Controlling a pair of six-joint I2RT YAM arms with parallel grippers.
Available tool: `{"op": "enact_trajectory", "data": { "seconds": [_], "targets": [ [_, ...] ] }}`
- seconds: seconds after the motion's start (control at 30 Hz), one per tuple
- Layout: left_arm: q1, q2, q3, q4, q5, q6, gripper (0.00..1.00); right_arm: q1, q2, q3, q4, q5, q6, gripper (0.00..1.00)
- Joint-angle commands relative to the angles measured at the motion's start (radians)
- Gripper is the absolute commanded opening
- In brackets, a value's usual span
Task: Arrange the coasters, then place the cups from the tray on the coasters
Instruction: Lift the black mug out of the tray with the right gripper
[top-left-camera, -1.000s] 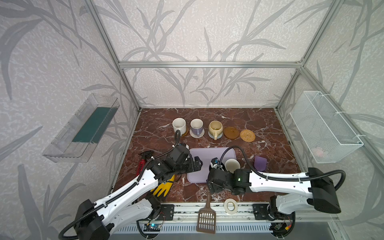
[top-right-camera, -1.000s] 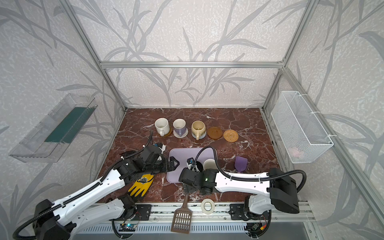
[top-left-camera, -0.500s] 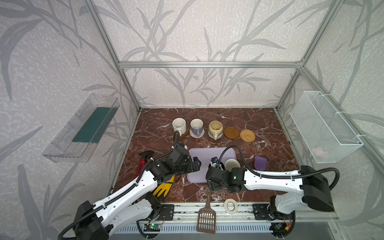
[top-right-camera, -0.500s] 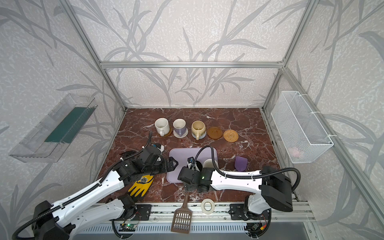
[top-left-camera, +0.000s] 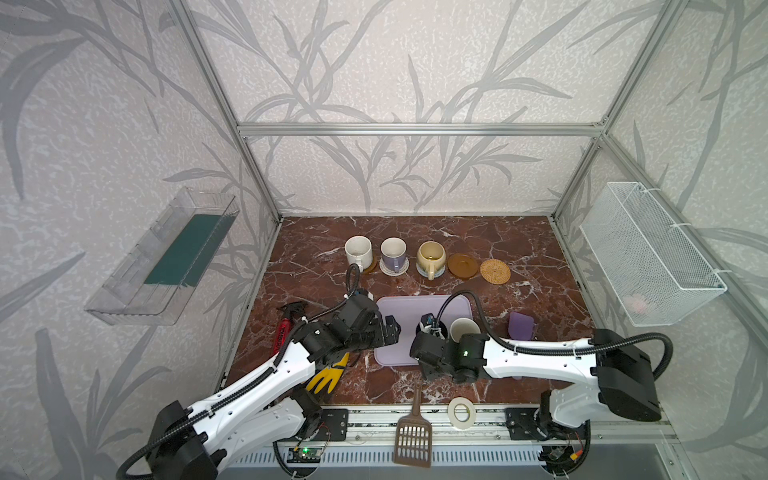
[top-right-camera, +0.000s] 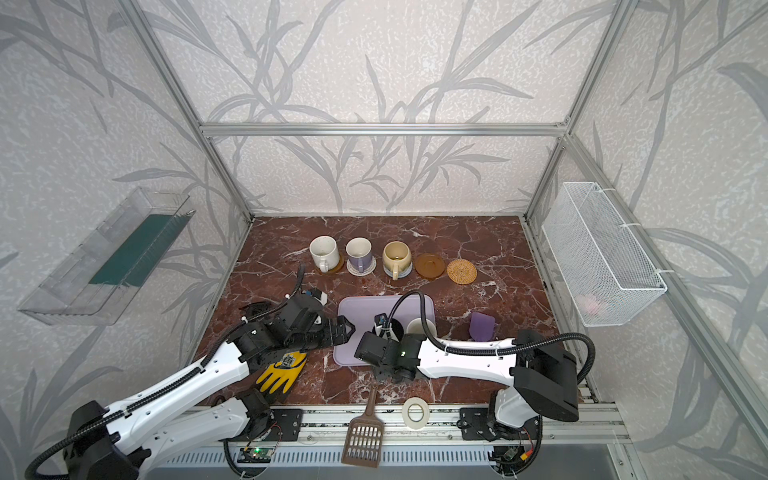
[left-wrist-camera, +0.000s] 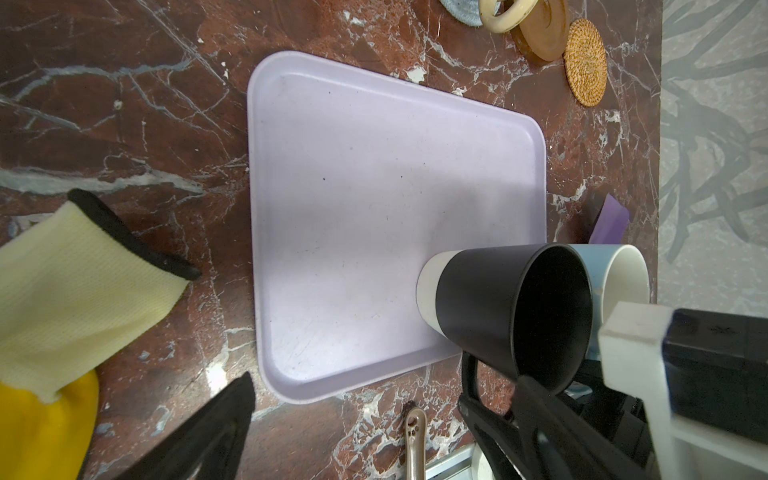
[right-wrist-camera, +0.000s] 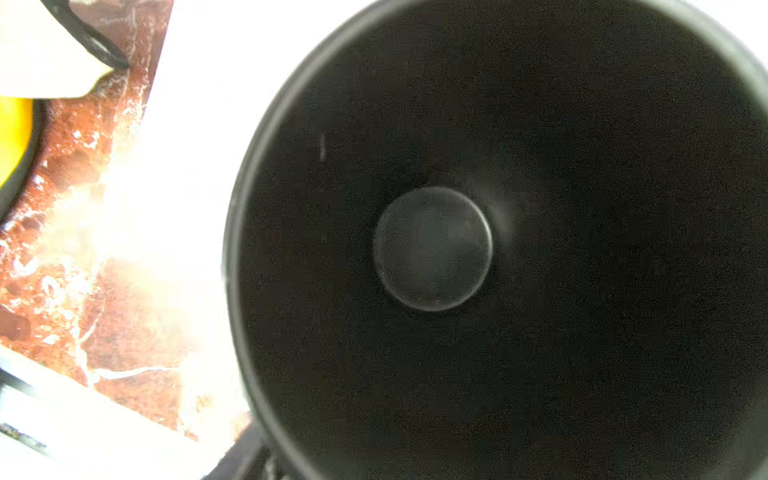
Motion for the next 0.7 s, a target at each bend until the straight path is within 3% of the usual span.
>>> {"op": "enact_trajectory", "data": {
  "seconds": [0.0,0.67],
  "targets": [
    [0.005,-0.002,-0.011,0.017,-0.026,0.004,0.99,-0.010,0.003,0.012,0.004,0.016,-0.016,0.56],
    [0.007,-0.008,-0.024,0.043,-0.021,0.004,0.99,-0.023,0.034,0.024,-0.014,0.007,-0.038,0.24]
  ]
}}
